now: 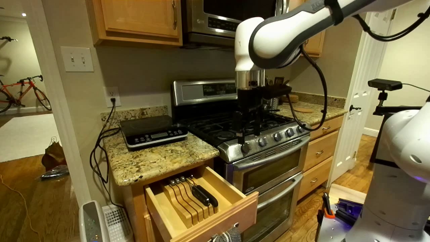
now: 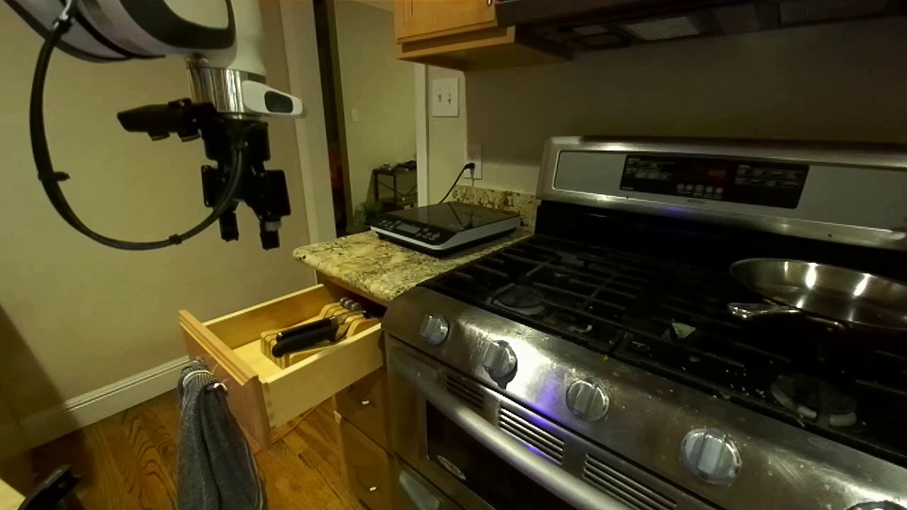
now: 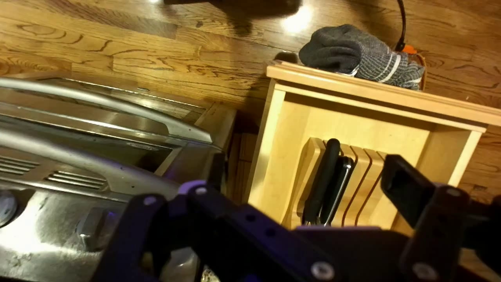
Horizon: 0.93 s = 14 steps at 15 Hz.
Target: Push the open drawer closed
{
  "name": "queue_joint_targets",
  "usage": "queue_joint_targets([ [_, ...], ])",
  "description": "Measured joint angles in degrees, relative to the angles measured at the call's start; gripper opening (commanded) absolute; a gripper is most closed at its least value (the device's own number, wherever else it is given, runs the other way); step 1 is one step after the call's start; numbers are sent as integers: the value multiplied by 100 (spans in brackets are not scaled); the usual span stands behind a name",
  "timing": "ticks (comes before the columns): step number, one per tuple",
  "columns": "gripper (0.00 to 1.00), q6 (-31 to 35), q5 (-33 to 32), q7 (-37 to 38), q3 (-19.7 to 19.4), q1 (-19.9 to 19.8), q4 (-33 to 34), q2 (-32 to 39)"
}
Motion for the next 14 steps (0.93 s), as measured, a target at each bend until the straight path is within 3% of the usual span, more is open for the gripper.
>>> queue_joint_targets([
  [6,100,1027,554,495,291,174,-450,448],
  [14,100,1156,649,519,379,339,-493,663],
])
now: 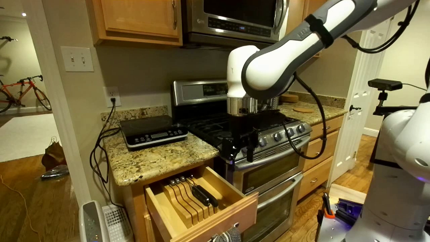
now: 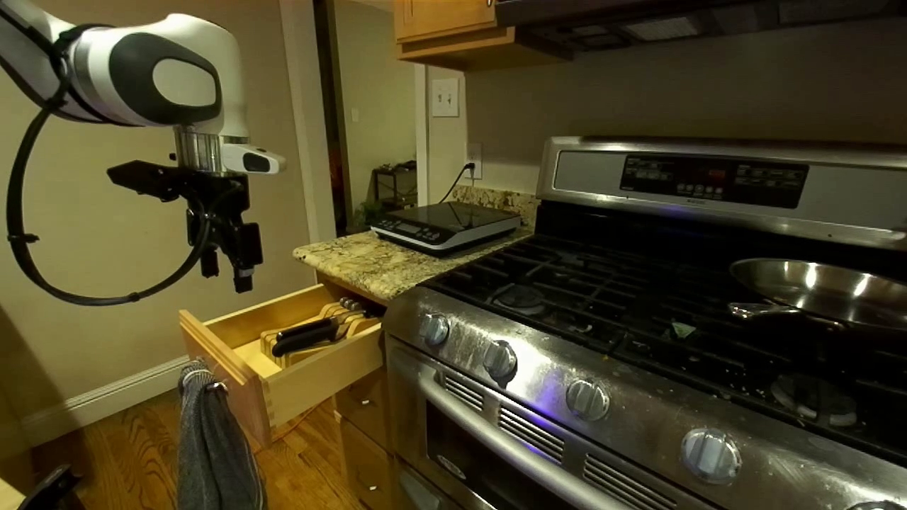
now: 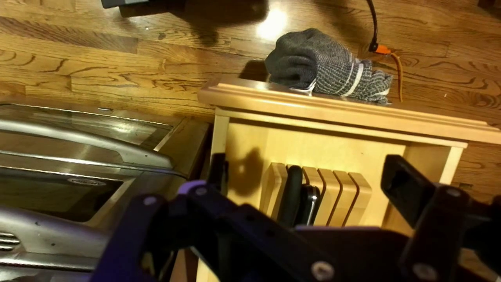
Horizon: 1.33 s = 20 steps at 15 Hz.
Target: Push the open drawer closed
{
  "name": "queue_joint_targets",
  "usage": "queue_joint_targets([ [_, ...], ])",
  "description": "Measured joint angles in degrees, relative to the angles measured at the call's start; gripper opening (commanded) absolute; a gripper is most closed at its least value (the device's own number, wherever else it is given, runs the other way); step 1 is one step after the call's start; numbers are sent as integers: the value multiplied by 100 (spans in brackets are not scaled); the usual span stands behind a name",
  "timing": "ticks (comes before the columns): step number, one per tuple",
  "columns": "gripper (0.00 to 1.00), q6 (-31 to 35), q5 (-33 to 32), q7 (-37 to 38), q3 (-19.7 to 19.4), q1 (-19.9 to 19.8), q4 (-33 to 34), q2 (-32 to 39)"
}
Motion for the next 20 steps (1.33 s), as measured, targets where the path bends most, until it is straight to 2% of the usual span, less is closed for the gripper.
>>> queue_joint_targets([
  [5,100,35,-66,76,55,1,-9,22],
  [10,100,538,-122,1081,631,42,-98,449],
  [14,100,781,-147,1740,909,230,-80,905],
  [20,100,809,-149,2047,973,569,70,1495],
])
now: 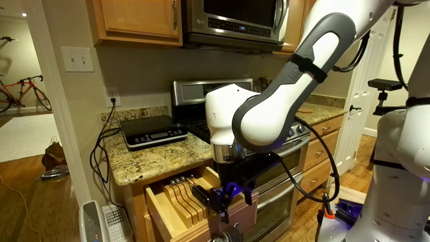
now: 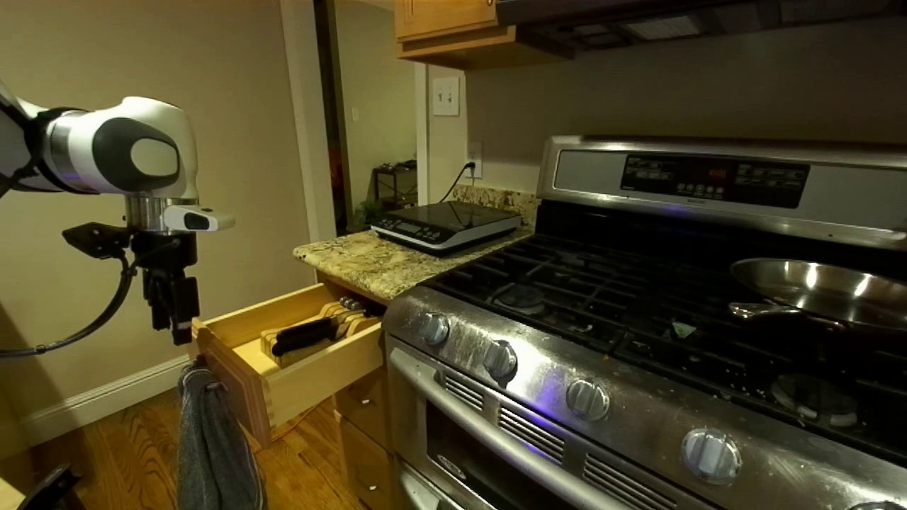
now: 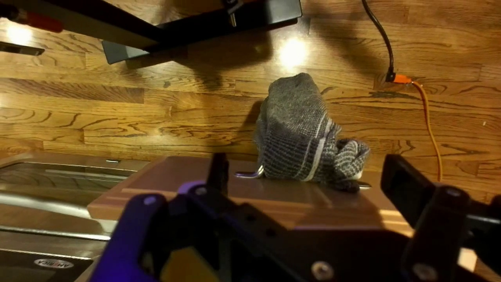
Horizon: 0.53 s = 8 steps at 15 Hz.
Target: Push the open drawer closed
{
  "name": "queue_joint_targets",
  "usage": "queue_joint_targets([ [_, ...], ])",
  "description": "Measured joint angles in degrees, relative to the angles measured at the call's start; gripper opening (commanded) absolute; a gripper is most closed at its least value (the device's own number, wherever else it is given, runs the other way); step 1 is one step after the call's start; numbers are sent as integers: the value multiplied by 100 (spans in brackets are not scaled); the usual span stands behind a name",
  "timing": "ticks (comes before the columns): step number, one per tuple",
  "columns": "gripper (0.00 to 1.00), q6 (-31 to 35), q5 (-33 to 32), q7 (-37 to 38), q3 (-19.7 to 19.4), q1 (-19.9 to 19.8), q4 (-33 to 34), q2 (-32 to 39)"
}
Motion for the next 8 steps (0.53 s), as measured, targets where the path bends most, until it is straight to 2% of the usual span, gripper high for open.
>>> queue_joint_targets([
  [8,100,102,3,0,-37,98,86,235],
])
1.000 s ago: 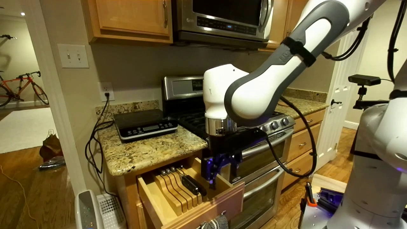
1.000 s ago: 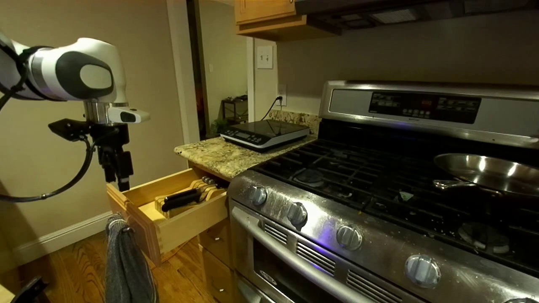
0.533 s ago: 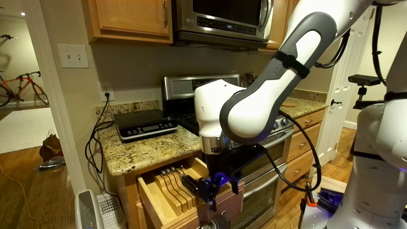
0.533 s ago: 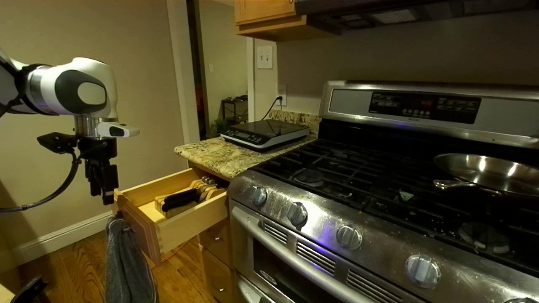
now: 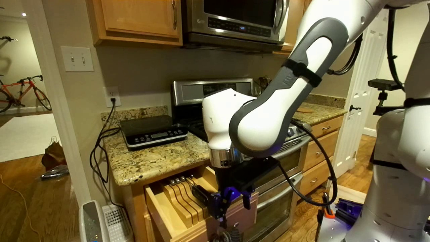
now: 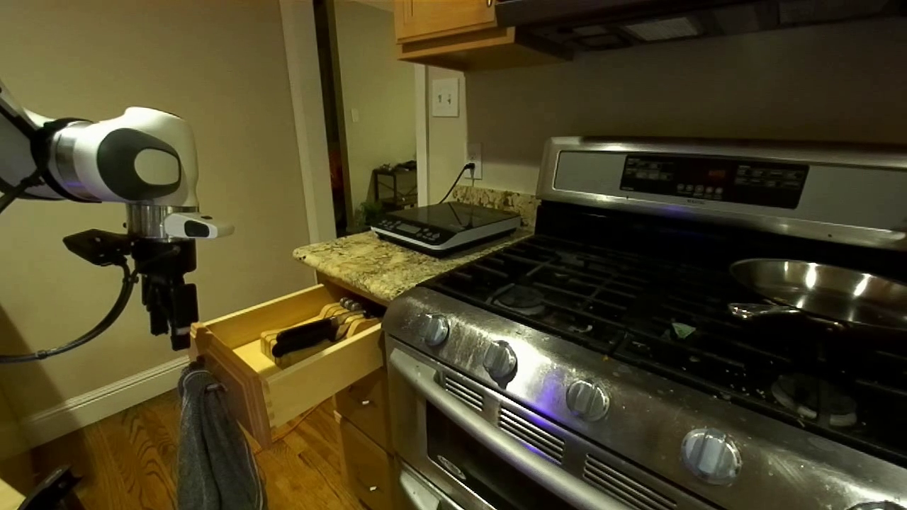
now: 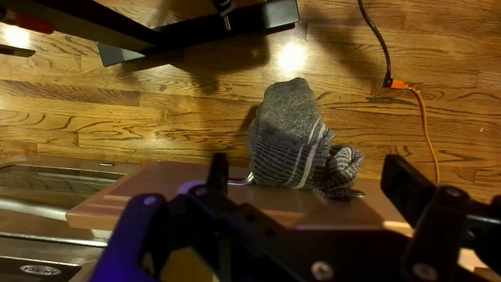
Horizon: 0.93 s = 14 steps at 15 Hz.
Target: Push the open drawer closed
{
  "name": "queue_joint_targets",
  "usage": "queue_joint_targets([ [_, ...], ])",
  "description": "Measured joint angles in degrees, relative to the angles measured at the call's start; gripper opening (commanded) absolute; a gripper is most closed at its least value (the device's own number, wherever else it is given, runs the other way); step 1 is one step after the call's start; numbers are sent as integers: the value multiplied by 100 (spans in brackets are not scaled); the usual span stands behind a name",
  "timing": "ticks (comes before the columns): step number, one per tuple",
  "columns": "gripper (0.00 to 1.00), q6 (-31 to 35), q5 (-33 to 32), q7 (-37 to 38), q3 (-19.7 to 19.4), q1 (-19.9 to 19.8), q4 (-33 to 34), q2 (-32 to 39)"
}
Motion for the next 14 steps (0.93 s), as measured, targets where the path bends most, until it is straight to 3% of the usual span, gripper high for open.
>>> queue_joint_targets([
  [4,100,96,2,51,-16,6,0,111],
  [14,100,1733,-33,341,-267,164,3,1009],
])
